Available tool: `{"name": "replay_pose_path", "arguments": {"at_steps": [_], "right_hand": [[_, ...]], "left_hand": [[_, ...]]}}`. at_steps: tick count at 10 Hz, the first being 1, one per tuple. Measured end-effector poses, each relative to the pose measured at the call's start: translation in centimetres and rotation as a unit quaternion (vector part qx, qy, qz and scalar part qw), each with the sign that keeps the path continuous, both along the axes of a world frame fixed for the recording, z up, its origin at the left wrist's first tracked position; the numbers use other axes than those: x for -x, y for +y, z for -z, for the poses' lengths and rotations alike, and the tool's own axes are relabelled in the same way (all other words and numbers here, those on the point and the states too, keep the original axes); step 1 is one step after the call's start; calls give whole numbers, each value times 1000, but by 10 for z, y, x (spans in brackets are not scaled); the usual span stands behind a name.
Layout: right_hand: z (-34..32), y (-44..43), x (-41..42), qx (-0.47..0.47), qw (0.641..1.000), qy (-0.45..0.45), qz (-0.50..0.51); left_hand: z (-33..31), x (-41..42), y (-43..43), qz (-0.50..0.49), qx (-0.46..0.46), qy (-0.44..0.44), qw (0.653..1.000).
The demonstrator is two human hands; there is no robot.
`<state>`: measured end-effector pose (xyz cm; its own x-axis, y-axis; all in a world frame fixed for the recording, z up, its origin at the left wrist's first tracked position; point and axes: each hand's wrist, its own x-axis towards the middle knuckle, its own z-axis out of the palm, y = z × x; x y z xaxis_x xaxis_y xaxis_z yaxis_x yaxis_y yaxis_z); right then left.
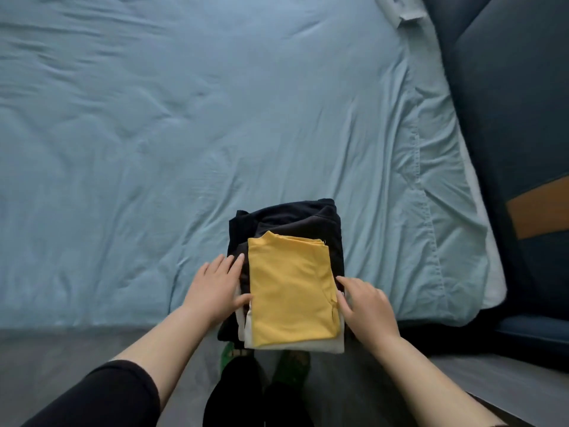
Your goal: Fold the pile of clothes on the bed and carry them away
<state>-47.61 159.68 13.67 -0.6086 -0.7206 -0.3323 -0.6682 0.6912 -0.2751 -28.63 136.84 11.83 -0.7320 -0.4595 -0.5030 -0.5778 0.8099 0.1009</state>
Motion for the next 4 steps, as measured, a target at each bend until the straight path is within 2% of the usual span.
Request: {"name": "replay_pose_path", "arguments": {"at_steps": [1,2,4], "right_hand": [[-43,-12,-5,7,999,18,29],[-79,-21,-13,26,998,34,52],[-138,-22,-27,82,995,38,53]], "left_hand": [[-42,-8,-12,24,38,36,998],[-84,-19,-20,1,47,55,997],[-165,-37,-25,-70,72,170,980]]}}
